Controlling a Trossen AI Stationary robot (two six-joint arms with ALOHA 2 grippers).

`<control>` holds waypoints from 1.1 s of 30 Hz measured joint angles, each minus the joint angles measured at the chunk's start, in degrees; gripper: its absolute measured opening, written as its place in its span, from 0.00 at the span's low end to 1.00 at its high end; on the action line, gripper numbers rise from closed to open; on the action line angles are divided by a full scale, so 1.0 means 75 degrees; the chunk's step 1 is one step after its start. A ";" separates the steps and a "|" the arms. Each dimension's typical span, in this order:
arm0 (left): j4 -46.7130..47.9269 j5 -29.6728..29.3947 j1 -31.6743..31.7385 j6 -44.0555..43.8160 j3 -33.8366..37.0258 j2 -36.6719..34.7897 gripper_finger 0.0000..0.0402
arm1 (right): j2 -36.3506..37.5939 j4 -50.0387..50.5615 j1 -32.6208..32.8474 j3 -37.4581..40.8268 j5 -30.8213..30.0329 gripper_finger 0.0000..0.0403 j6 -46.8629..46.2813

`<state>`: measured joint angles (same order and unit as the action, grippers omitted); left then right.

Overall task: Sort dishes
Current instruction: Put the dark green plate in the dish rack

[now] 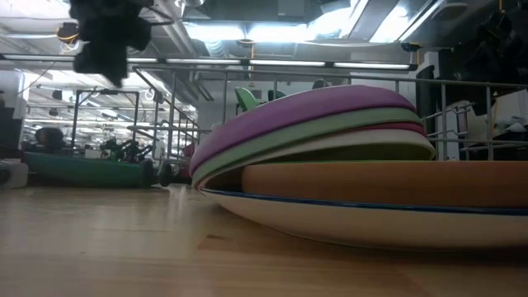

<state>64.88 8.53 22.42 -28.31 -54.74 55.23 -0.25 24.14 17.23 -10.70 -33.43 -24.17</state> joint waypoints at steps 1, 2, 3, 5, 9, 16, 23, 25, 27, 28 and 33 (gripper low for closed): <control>0.0197 -0.0202 -0.0152 -0.0123 0.0000 0.0029 0.29 | 0.0000 0.0003 0.0000 0.0000 0.0000 0.22 -0.0047; 0.0375 -0.0399 -0.0314 -0.0200 0.0000 0.0073 0.29 | 0.0000 0.0003 0.0000 0.0000 -0.0003 0.22 -0.0129; 0.0497 -0.0558 -0.0468 -0.0290 0.0000 0.0101 0.29 | 0.0000 0.0001 0.0000 0.0000 -0.0001 0.22 -0.0172; 0.0671 -0.0868 -0.0737 -0.0427 0.0000 0.0197 0.29 | 0.0000 0.0003 0.0000 0.0000 -0.0003 0.22 -0.0187; 0.0694 -0.1260 -0.1182 -0.0511 0.0000 0.0474 0.29 | 0.0000 0.0000 0.0000 -0.0001 -0.0002 0.22 -0.0202; 0.0692 -0.1743 -0.1724 -0.0284 0.0000 0.1251 0.29 | 0.0000 0.0000 0.0000 -0.0002 0.0000 0.22 -0.0204; 0.0691 -0.1771 -0.1956 -0.0013 0.0000 0.2131 0.29 | 0.0000 0.0000 0.0000 0.0000 0.0000 0.22 -0.0205; 0.0688 -0.1800 -0.1954 0.0053 0.0001 0.2323 0.29 | 0.0000 0.0000 0.0000 -0.0001 0.0000 0.22 -0.0204; 0.0691 -0.1927 -0.1953 0.0118 0.0003 0.2478 0.29 | 0.0000 0.0000 0.0000 -0.0003 0.0000 0.22 -0.0204; 0.0688 -0.2039 -0.1953 0.0131 0.0003 0.2546 0.29 | 0.0000 0.0000 0.0000 -0.0002 0.0000 0.22 -0.0204; 0.0674 -0.2592 -0.1953 0.0148 0.0003 0.2702 0.29 | 0.0000 0.0000 0.0000 -0.0002 0.0000 0.22 -0.0204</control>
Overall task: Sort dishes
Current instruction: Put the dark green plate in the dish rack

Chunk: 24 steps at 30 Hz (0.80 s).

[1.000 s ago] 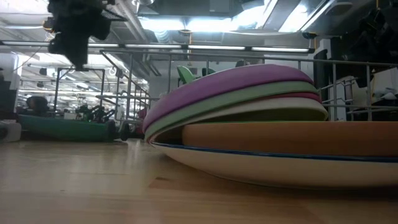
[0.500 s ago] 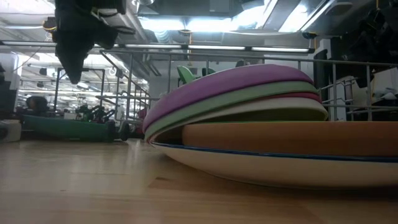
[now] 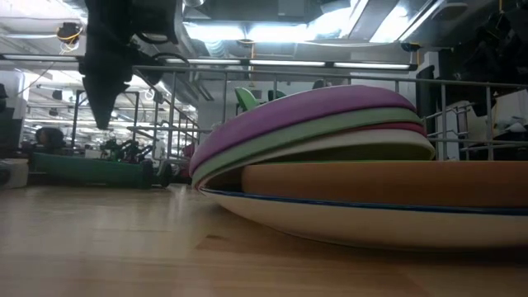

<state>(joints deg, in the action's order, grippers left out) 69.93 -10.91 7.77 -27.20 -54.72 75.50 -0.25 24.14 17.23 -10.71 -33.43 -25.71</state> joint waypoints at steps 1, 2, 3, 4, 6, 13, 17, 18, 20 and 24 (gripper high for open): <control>-0.0008 -0.0076 0.0000 0.0000 0.0000 0.0001 0.29 | 0.0000 0.0000 0.0000 -0.0001 0.0000 0.22 0.0000; -0.0014 -0.0143 0.0000 -0.0006 0.0000 0.0001 0.29 | 0.0000 0.0000 0.0000 -0.0001 0.0000 0.22 -0.0001; -0.0013 -0.0197 0.0002 -0.0057 0.0000 0.0001 0.29 | 0.0000 0.0000 0.0000 0.0000 0.0000 0.22 0.0002; -0.0013 -0.0243 0.0003 -0.0101 0.0000 0.0001 0.29 | 0.0000 0.0000 0.0000 -0.0001 0.0000 0.22 0.0000; -0.0015 -0.0264 0.0006 -0.0148 0.0000 0.0001 0.29 | 0.0000 0.0000 0.0000 -0.0001 0.0000 0.22 -0.0001; -0.0112 -0.0266 0.0006 -0.0172 0.0000 0.0001 0.29 | 0.0000 0.0000 0.0000 -0.0001 0.0000 0.22 0.0001; -0.0209 -0.0272 0.0003 -0.0140 0.0009 0.0001 0.29 | 0.0003 0.0007 0.0000 -0.0001 0.0000 0.22 0.0003; -0.0233 -0.0272 0.0003 -0.0129 0.0010 0.0001 0.29 | 0.0003 0.0006 0.0000 -0.0001 0.0000 0.22 0.0003; -0.0266 -0.0269 -0.0003 -0.0121 0.0012 0.0026 0.29 | 0.0003 0.0006 0.0000 -0.0004 -0.0003 0.22 0.0005; -0.0632 -0.0254 -0.0008 -0.0127 0.0241 0.0033 0.29 | 0.0003 0.0006 0.0000 -0.0008 0.0003 0.22 0.0007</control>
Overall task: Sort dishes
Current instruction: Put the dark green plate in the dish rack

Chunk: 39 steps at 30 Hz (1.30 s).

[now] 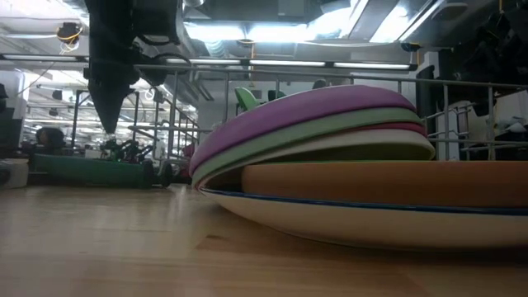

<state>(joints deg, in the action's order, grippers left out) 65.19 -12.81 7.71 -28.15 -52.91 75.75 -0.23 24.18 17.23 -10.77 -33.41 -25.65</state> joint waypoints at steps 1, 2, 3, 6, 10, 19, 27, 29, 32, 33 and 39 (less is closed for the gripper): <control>-0.0193 -0.0004 -0.0031 -0.0100 0.0138 0.0001 0.29 | 0.0003 -0.0011 0.0000 -0.0002 0.0028 0.22 0.0001; -0.0471 0.0002 -0.0060 -0.0209 0.0265 0.0020 0.29 | 0.0003 -0.0026 0.0000 -0.0005 0.0085 0.22 -0.0002; -0.0679 0.0011 -0.0104 -0.0257 0.0414 0.0023 0.29 | 0.0003 -0.0029 0.0000 -0.0005 0.0153 0.22 -0.0003; -0.1036 -0.0047 -0.0229 -0.0445 0.0826 -0.0020 0.29 | -0.0003 -0.0032 0.0003 0.0004 0.0315 0.22 -0.0037; -0.1360 -0.0144 -0.0310 -0.0570 0.1108 -0.0035 0.29 | -0.0003 -0.0028 0.0003 0.0007 0.0312 0.22 -0.0031; -0.1589 -0.0819 -0.0330 -0.0678 0.1213 -0.0015 0.29 | -0.0003 -0.0020 0.0003 0.0007 0.0283 0.22 -0.0010; -0.0618 -0.0481 -0.0330 -0.0719 0.0725 -0.0228 0.28 | 0.0000 -0.0013 0.0003 0.0007 0.0328 0.22 -0.0005; -0.0269 -0.0476 -0.0330 -0.0596 0.0524 -0.0343 0.26 | -0.0002 -0.0015 0.0003 0.0007 0.0317 0.22 0.0020; 0.0528 -0.0499 -0.0330 -0.0657 0.0438 -0.0653 0.23 | 0.0000 -0.0012 0.0003 0.0007 0.0318 0.22 0.0015; 0.0780 -0.0499 -0.0330 -0.0733 0.0438 -0.0750 0.22 | 0.0000 -0.0015 0.0003 0.0007 0.0315 0.22 0.0015; 0.2191 -0.0644 -0.0330 -0.1246 0.0449 -0.1014 0.20 | 0.0000 -0.0009 0.0003 0.0007 0.0318 0.22 0.0012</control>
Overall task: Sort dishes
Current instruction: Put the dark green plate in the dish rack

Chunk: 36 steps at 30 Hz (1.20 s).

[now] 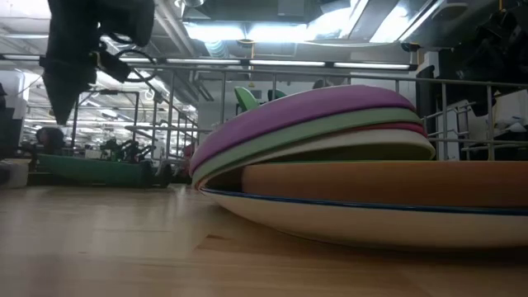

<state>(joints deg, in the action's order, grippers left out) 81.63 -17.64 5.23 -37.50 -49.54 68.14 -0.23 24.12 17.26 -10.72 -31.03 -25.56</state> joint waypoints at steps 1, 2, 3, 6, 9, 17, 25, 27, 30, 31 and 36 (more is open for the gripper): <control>-0.0093 -0.0073 0.0000 -0.0106 0.0062 -0.0020 0.20 | 0.0000 0.0000 0.0000 0.0000 0.0000 0.22 -0.0003; -0.0234 -0.0095 0.0000 -0.0172 0.0146 -0.0024 0.20 | 0.0000 0.0000 0.0000 0.0000 0.0000 0.22 -0.0003; -0.0335 -0.0109 0.0000 -0.0210 0.0236 -0.0024 0.20 | 0.0000 0.0000 0.0000 0.0000 0.0000 0.22 -0.0003; -0.0839 -0.0074 0.0000 -0.0224 0.0644 -0.0026 0.21 | 0.0000 -0.0001 -0.0001 0.0000 0.0001 0.22 -0.0009; -0.1118 0.0275 0.0000 -0.0141 0.1024 -0.0024 0.21 | 0.0000 -0.0003 0.0000 0.0000 0.0000 0.22 -0.0014; -0.1354 0.0796 0.0000 0.0148 0.1300 -0.0024 0.21 | 0.0000 -0.0003 -0.0003 0.0000 0.0000 0.22 -0.0014; -0.1355 0.0789 0.0000 0.0519 0.1300 -0.0024 0.22 | 0.0000 -0.0003 -0.0003 0.0000 0.0001 0.22 -0.0014; -0.1358 0.0789 0.0000 0.0616 0.1300 -0.0024 0.22 | 0.0000 -0.0002 -0.0003 0.0000 0.0001 0.22 -0.0014; -0.1358 0.0792 0.0000 0.0655 0.1300 -0.0024 0.22 | 0.0000 -0.0003 -0.0003 0.0000 0.0001 0.22 -0.0014; -0.1358 0.0792 0.0000 0.0644 0.1300 -0.0024 0.22 | 0.0000 -0.0003 -0.0003 0.0000 0.0000 0.22 -0.0014; -0.1360 0.0789 0.0000 0.0620 0.1300 -0.0024 0.22 | 0.0000 -0.0003 -0.0003 0.0000 0.0001 0.22 -0.0014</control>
<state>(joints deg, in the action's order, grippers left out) 71.43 -11.73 5.23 -32.85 -39.79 67.96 -0.23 24.10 17.23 -10.72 -31.02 -25.67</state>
